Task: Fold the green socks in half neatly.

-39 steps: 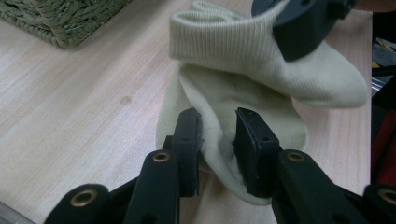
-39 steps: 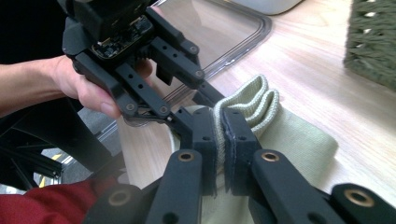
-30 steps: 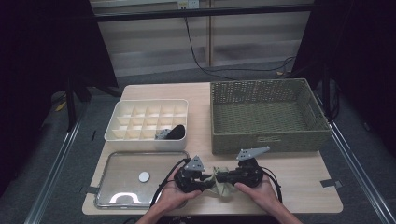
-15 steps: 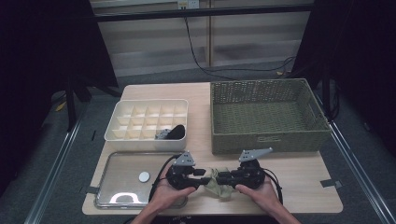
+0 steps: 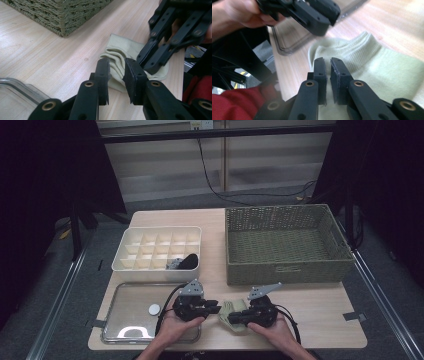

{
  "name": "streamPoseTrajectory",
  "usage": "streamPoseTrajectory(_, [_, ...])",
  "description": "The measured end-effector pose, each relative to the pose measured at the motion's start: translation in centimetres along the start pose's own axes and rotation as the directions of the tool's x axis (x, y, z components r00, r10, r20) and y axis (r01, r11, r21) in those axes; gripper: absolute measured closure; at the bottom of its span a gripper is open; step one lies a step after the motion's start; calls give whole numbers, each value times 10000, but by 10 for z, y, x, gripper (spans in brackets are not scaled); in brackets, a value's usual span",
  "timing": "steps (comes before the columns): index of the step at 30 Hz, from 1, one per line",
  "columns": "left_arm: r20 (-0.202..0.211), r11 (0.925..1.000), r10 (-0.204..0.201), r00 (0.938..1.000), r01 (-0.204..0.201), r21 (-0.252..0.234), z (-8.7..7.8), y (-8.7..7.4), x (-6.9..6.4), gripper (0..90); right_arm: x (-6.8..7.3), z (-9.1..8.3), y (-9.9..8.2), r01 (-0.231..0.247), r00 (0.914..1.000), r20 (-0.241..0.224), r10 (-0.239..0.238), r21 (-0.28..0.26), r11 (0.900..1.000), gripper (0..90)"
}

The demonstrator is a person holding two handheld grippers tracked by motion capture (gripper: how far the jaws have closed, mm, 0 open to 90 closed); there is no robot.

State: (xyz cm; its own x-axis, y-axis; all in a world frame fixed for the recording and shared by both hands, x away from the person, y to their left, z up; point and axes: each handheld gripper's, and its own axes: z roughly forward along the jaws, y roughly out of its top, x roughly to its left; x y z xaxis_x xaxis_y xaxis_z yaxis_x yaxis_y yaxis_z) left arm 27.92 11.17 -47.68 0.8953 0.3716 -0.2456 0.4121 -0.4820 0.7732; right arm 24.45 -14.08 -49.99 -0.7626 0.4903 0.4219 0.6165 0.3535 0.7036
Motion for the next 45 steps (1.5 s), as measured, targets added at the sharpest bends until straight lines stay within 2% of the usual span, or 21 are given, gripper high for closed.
streamPoseTrajectory(5, [62, 10000, 42, 10000, -42, 60, 1, 0, 0, 735, -3, 5, -4, 22, 9997, 246, -30, 302, 9995, 850])
streamPoseTrajectory(11, [184, 9998, 162, 9997, -164, 108, 5, 3, -3, 746, -1, 2, -4, 21, 9999, 163, -23, 96, 10000, 811])
streamPoseTrajectory(19, [561, 9995, 315, 9979, -311, -91, 11, 12, -9, 784, -3, -29, -7, -214, 9984, 504, 238, -478, 9986, 819])
streamPoseTrajectory(27, [1122, 9975, 611, 9918, -646, 286, 36, 19, -20, 793, -13, -51, -21, -609, 9929, 984, 675, -685, 9958, 801])
streamPoseTrajectory(31, [1052, 9965, 649, 9923, -700, 459, 47, 17, -20, 802, -14, -50, -22, -629, 9918, 1070, 703, -713, 9955, 778])
streamPoseTrajectory(36, [978, 9929, 630, 9932, -723, 940, 54, 10, -20, 796, -16, -47, -22, -632, 9910, 1143, 701, -630, 9960, 741])
streamPoseTrajectory(38, [1053, 9932, 522, 9931, -626, 982, 57, 9, -19, 776, -17, -46, -21, -746, 9882, 1294, 816, -578, 9955, 706])
streamPoseTrajectory(45, [976, 9921, 599, 9934, -700, 1042, 58, 8, -19, 794, -20, -42, -22, -819, 9864, 1398, 868, -406, 9958, 698])
